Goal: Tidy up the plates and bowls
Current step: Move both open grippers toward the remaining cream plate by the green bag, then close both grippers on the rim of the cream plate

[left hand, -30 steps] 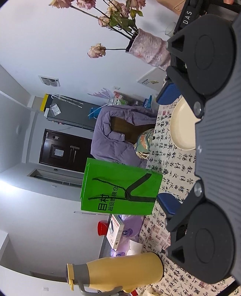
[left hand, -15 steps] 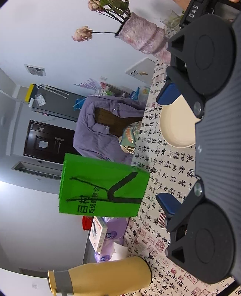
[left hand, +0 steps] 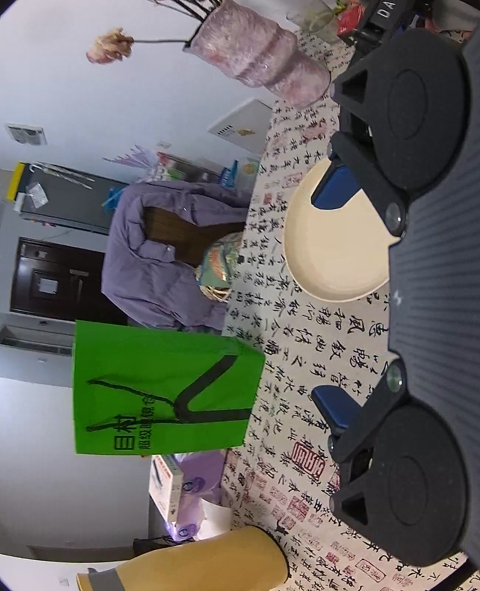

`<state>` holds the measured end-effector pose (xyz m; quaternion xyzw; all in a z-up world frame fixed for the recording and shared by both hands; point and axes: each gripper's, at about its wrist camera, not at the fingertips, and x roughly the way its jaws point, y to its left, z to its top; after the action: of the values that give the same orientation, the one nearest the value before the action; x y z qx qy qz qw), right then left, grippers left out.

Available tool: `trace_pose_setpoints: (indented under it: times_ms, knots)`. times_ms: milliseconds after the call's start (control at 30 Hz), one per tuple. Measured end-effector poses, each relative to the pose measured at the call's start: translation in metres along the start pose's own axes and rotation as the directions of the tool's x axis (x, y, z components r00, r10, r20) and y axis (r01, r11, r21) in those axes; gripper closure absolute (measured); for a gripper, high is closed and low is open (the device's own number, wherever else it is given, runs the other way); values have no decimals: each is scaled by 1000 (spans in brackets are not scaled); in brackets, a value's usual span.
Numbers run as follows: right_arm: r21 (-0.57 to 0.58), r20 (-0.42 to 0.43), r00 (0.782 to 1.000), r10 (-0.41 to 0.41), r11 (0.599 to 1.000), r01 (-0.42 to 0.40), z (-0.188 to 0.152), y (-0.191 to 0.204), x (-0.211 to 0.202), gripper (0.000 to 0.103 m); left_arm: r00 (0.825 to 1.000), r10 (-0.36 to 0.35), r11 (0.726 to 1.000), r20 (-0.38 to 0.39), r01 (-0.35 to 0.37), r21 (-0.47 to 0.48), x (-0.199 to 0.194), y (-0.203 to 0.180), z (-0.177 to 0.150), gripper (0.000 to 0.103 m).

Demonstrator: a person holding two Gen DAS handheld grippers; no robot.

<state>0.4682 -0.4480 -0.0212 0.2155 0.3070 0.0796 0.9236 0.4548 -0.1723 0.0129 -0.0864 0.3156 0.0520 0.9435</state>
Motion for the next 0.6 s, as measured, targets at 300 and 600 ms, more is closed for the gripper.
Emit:
trace_pose_setpoints:
  times_ms: [300, 600]
  knots:
    - [-19, -48, 999, -14, 1000, 13, -10, 5, 21, 6, 997, 12, 1000, -77, -14, -20, 34, 4, 4, 0]
    - [-5, -150, 984, -91, 996, 92, 5, 8, 60, 20, 977, 53, 998, -205, -60, -31, 84, 8, 11, 0]
